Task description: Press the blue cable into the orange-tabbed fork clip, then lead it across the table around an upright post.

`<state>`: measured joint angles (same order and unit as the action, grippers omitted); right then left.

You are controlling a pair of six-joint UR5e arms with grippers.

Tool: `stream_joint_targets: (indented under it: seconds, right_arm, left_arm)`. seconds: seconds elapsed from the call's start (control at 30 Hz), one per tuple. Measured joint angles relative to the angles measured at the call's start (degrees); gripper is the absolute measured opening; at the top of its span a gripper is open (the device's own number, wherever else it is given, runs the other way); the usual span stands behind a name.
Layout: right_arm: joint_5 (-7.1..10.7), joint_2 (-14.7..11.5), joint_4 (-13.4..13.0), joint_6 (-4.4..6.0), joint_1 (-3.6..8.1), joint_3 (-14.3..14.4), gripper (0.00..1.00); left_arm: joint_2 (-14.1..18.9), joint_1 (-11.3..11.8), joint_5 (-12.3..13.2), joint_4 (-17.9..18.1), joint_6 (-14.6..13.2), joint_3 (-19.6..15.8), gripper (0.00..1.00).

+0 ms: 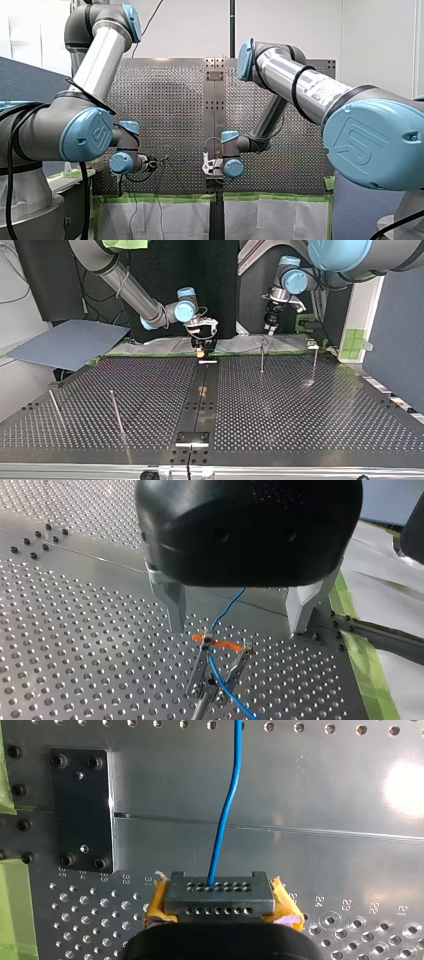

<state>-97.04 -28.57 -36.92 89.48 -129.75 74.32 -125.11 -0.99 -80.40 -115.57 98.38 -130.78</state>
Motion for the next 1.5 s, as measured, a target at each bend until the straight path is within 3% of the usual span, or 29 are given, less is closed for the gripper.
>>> stream_joint_targets:
  seconds: [1.07,1.5]
  right_arm:
    - [0.43,0.1,0.0,0.88,-0.07,0.0,0.00]
    - [0.44,0.1,-0.2,1.27,-0.36,0.0,0.00]
  left_arm:
    - [-1.4,-2.5,-0.3,-0.7,0.9,2.0,1.00]
    - [-1.4,-2.8,-2.1,-1.2,0.7,2.0,1.00]
